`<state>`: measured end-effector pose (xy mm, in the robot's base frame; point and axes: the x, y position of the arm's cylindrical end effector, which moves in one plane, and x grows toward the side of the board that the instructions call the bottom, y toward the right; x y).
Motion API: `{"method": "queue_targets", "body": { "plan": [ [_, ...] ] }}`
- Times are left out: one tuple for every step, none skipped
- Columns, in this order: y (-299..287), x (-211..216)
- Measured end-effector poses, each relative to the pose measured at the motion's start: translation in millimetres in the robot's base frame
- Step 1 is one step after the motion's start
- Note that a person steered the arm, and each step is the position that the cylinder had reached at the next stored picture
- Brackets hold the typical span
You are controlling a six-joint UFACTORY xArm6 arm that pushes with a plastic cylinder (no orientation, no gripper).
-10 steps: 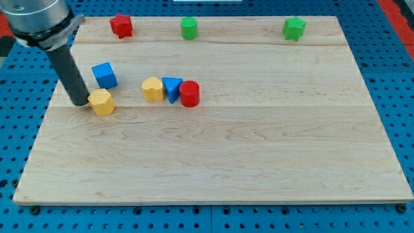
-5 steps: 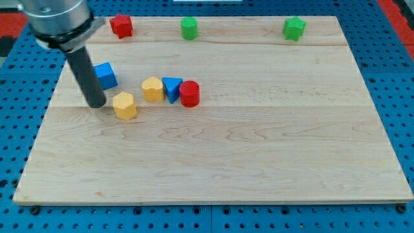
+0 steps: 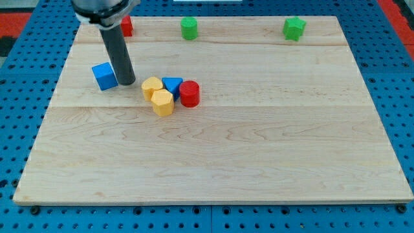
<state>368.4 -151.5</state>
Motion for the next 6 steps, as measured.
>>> {"method": "queue_targets", "body": {
  "plan": [
    [-47.7,-12.1],
    [-69.6,-9.2],
    [-76.3,-7.8],
    [-83.2,-10.0],
    [-85.2,15.0],
    [-82.9,25.6]
  ]
}}
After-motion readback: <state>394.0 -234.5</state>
